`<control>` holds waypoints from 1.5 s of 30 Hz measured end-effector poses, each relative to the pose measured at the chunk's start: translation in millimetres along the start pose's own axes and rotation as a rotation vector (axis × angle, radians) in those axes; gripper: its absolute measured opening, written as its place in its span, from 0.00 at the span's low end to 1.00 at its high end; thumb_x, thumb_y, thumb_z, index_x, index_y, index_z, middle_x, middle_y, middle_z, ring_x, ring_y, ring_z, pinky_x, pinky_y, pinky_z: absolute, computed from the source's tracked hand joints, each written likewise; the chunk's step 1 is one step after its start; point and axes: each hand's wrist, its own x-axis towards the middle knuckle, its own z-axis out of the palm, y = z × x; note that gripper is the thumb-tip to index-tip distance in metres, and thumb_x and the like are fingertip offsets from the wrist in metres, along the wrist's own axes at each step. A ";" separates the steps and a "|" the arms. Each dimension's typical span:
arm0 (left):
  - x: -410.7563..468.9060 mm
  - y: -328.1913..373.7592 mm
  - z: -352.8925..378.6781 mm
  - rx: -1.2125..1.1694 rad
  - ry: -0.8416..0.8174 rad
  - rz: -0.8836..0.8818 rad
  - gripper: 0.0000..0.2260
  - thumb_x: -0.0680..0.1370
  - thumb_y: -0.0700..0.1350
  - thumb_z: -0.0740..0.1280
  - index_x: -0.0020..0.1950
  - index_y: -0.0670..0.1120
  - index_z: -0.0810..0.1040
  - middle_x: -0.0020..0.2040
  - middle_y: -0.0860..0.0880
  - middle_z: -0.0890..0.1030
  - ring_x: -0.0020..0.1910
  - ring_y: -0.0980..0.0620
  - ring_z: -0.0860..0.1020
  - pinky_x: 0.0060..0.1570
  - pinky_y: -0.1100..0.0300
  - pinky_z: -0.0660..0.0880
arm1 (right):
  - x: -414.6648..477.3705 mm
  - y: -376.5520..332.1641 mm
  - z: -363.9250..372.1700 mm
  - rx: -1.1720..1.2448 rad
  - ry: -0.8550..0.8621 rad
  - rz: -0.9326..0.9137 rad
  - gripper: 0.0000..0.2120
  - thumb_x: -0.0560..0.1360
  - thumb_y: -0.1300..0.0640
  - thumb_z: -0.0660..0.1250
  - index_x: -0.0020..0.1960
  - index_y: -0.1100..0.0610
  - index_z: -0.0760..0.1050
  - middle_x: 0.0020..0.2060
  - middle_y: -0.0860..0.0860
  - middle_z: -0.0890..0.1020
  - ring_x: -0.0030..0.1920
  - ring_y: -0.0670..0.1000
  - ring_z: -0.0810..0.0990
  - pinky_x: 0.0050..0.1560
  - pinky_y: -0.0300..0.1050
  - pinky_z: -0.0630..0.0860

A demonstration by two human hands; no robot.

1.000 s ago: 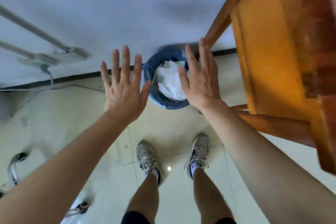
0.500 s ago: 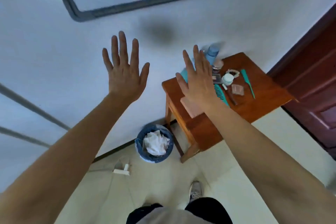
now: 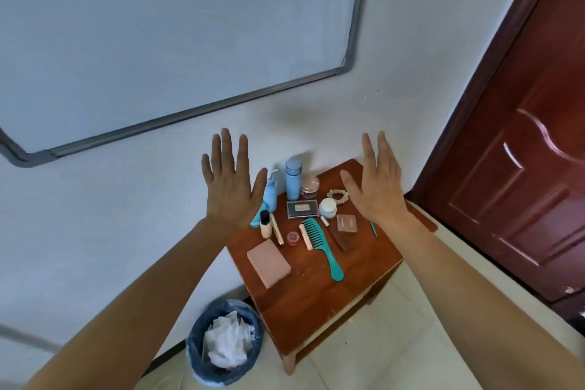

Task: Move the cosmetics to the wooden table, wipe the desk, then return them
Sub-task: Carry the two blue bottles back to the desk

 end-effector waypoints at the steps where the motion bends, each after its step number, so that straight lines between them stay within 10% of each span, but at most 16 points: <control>1: -0.9 5.9 13.7 0.004 -0.032 -0.034 0.32 0.81 0.62 0.45 0.80 0.47 0.49 0.80 0.42 0.44 0.79 0.43 0.41 0.75 0.39 0.46 | 4.2 11.2 6.7 0.015 -0.021 -0.008 0.39 0.79 0.39 0.57 0.80 0.48 0.37 0.79 0.56 0.41 0.79 0.59 0.47 0.76 0.58 0.51; 13: 42.4 40.3 112.5 0.085 -0.312 -0.318 0.35 0.78 0.65 0.49 0.80 0.52 0.43 0.80 0.48 0.39 0.78 0.47 0.37 0.76 0.45 0.42 | 120.5 81.1 83.0 0.175 -0.227 -0.153 0.41 0.78 0.38 0.60 0.78 0.43 0.36 0.80 0.53 0.46 0.79 0.58 0.52 0.74 0.57 0.55; 22: 74.7 -17.3 193.0 0.018 -0.389 -0.352 0.31 0.76 0.61 0.65 0.74 0.48 0.63 0.72 0.45 0.66 0.69 0.44 0.67 0.66 0.48 0.67 | 152.2 53.9 182.9 0.299 -0.353 -0.177 0.39 0.78 0.40 0.62 0.80 0.49 0.42 0.78 0.54 0.56 0.77 0.55 0.57 0.74 0.53 0.63; 33: 71.6 -25.4 248.7 -0.206 -0.339 -0.555 0.26 0.75 0.54 0.71 0.67 0.54 0.61 0.62 0.49 0.77 0.54 0.46 0.80 0.43 0.58 0.77 | 159.2 40.7 254.4 0.443 -0.542 -0.303 0.36 0.72 0.40 0.71 0.73 0.50 0.59 0.64 0.51 0.72 0.63 0.51 0.74 0.58 0.49 0.78; 38: 75.8 -20.6 256.9 -0.263 -0.373 -0.623 0.25 0.77 0.52 0.69 0.70 0.53 0.62 0.65 0.48 0.76 0.57 0.46 0.79 0.47 0.55 0.79 | 161.9 32.8 261.6 0.568 -0.613 -0.229 0.33 0.74 0.45 0.72 0.71 0.55 0.61 0.63 0.52 0.77 0.62 0.51 0.77 0.60 0.50 0.78; 45: 88.9 2.3 235.2 -0.331 -0.188 -0.630 0.25 0.75 0.54 0.71 0.65 0.60 0.60 0.57 0.56 0.77 0.45 0.55 0.76 0.33 0.72 0.68 | 173.9 57.8 217.8 0.841 -0.536 -0.042 0.34 0.73 0.40 0.68 0.71 0.54 0.59 0.63 0.51 0.76 0.61 0.47 0.79 0.54 0.46 0.82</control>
